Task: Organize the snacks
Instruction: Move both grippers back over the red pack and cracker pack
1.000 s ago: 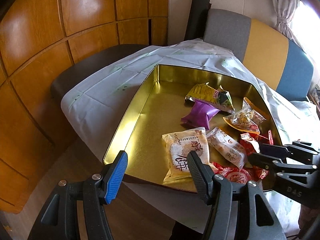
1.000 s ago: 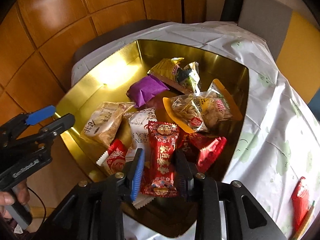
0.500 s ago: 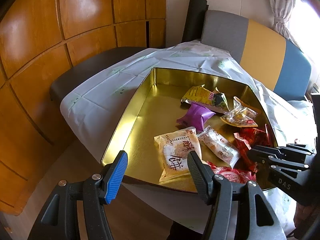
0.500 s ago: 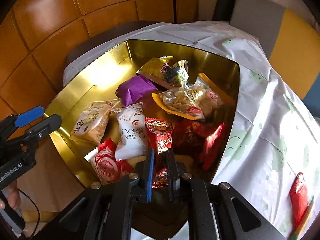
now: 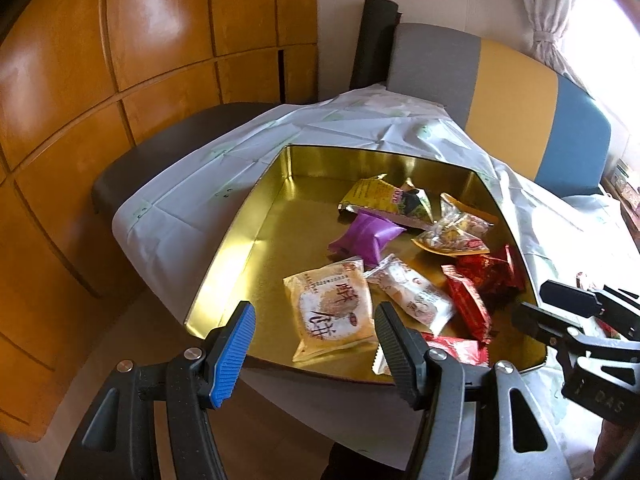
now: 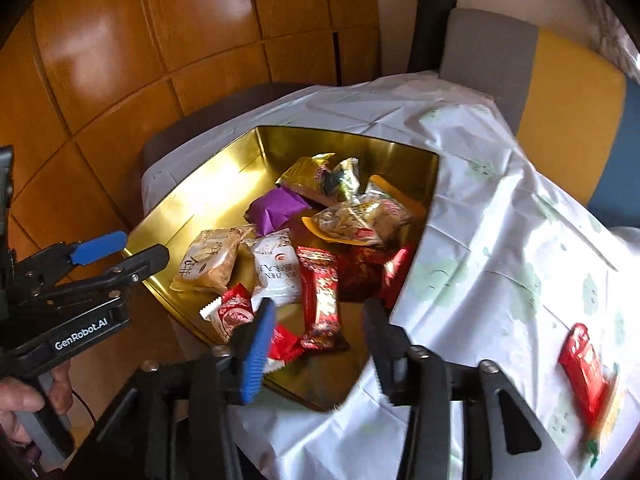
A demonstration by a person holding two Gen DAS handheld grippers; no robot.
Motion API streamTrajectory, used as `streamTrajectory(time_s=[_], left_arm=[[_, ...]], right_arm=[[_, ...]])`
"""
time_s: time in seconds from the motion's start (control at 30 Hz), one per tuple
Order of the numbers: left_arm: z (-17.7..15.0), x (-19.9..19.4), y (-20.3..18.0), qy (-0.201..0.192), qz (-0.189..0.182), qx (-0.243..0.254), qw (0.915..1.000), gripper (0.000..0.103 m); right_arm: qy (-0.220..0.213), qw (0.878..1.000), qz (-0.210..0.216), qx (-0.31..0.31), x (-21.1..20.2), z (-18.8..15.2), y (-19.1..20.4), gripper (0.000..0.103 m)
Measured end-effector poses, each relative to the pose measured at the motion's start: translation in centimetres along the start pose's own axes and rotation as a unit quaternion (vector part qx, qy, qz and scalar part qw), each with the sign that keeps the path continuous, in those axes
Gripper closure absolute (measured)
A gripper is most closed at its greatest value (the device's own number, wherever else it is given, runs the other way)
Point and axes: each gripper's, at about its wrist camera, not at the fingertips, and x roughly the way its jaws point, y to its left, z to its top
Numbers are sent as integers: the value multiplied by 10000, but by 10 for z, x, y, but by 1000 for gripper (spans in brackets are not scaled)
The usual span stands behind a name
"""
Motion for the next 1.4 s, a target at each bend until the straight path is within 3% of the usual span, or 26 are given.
streamTrajectory(time_s=[0.27,0.5,0.8,1.13,1.4], left_arm=[[-2,-5,-13,-39,-99,157,9998,40],[-3,-12,-23,-98,-222,286,9993,40],[-7,-21,-52,-118,-476,642,9967,40],[-10,-31,-94,-170,-765,1214,9895,40],[-9,-36,-134,-168,-1121,1668,9794,40]], right_arm=[[-103,9996,-169,194,-16,-14,-16,44],[-207,9984,-363,388,-31,-22,-35,33],[-266,9941,-710,782,-50,-30,-74,31],[-301,9826,-1251,1343,-78,-41,-140,24],[-23,9628,-1839,1978,-102,-63,-221,23]])
